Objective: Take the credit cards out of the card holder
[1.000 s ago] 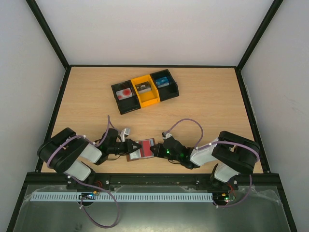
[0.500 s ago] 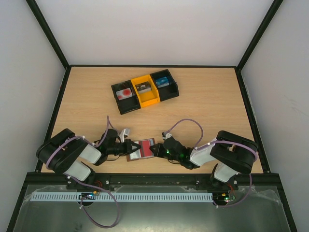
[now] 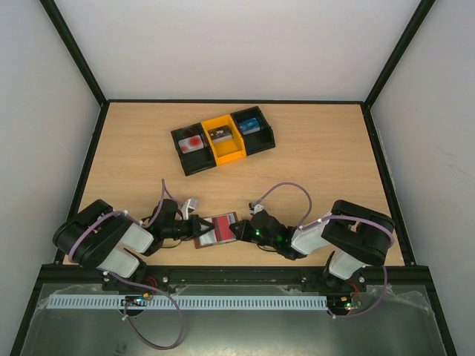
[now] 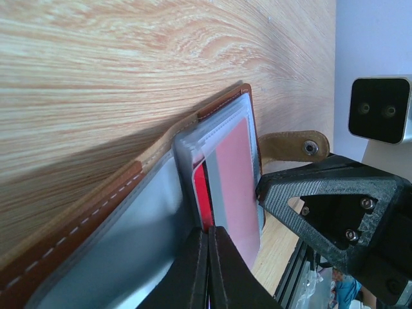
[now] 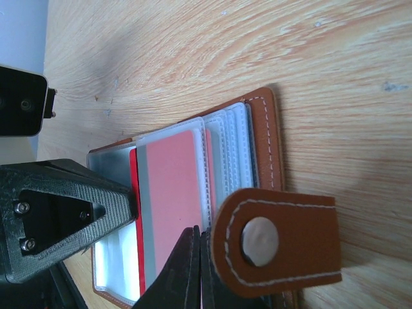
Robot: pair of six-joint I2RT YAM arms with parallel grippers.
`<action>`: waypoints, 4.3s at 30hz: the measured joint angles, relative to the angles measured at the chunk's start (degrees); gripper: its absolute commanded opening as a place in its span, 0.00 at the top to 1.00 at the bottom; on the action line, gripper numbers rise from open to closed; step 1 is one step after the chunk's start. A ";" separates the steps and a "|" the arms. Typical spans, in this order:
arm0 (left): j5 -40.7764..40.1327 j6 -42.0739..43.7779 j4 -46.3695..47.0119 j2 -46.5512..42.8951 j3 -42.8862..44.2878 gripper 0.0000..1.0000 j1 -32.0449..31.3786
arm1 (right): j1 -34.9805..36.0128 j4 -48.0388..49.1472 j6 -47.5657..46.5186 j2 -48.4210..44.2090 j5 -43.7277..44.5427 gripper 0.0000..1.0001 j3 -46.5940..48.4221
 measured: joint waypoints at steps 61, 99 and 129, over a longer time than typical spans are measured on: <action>0.17 1.66 1.64 -1.33 -0.98 0.60 2.19 | 0.11 -13.57 -0.92 -1.79 -1.70 0.87 7.72; -0.11 -1.79 2.40 -2.19 -2.05 0.97 2.08 | 0.52 1.01 3.72 1.92 -2.56 0.89 2.21; -4.57 1.27 -42.47 -41.24 9.70 0.97 8.50 | 2.01 -16.37 -26.47 -27.04 6.12 0.80 4.79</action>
